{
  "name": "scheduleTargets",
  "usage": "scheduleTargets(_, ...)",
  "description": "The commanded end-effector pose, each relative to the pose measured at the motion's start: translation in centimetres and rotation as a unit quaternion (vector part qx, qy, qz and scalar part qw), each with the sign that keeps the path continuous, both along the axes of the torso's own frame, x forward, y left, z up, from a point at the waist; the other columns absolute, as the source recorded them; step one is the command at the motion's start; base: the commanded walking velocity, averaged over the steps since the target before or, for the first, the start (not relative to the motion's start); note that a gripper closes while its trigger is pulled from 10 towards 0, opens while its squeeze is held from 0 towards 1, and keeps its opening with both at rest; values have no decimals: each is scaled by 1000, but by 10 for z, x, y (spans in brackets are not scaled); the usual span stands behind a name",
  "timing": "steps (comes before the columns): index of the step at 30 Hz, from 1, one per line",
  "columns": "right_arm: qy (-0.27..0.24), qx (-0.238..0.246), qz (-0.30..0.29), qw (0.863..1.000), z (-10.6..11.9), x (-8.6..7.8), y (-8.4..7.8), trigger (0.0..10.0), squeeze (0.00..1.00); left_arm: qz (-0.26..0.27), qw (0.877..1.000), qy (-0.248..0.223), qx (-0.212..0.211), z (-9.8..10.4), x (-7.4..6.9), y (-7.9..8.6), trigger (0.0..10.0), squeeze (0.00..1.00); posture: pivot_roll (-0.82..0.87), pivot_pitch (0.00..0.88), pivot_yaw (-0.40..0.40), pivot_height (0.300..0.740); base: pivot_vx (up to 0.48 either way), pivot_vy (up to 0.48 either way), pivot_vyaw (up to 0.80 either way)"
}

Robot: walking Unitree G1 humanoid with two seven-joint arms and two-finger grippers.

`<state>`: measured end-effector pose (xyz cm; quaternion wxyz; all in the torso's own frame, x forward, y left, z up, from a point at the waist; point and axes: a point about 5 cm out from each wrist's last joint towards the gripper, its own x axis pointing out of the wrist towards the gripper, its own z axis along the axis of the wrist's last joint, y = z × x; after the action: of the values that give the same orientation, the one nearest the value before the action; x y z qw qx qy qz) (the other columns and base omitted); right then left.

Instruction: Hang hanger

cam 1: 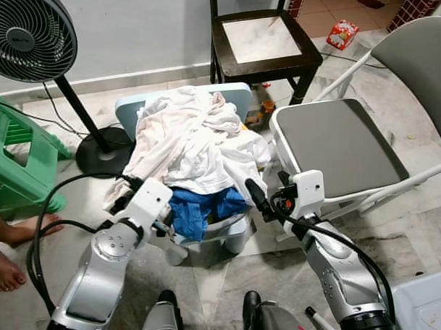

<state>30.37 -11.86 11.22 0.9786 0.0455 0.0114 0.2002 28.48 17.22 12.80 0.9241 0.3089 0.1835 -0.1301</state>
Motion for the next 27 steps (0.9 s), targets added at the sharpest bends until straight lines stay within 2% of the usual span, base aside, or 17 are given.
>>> scheduleTargets(1, 11, -3, -7, 1000, -7, -2, -2, 10000, 0, 2, 1000, 14, 21, -10, -4, 6, 10000, 0, 250, 325, -21, 740, 0, 0, 0)
scheduleTargets(6, 11, -4, -8, 1000, -7, -1, -2, 10000, 0, 3, 1000, -1, 27, -6, -2, 7, 10000, 0, 253, 324, -22, 740, 0, 0, 0)
scheduleTargets(10, 11, -4, -9, 1000, -7, 0, -2, 10000, 0, 4, 999, -35, 35, 2, 2, 6, 10000, 0, 254, 322, -23, 740, 0, 0, 0)
scheduleTargets(14, 10, -5, -11, 1000, -7, 0, -3, 10000, 0, 3, 994, -74, 75, 9, 6, 10, 10000, 0, 254, 326, -23, 740, 0, 0, 0)
scheduleTargets(27, 12, -6, -13, 1000, -9, 1, -2, 10000, 0, -6, 995, -65, 80, -12, 8, 12, 10000, 0, 250, 325, -25, 740, 0, 0, 0)
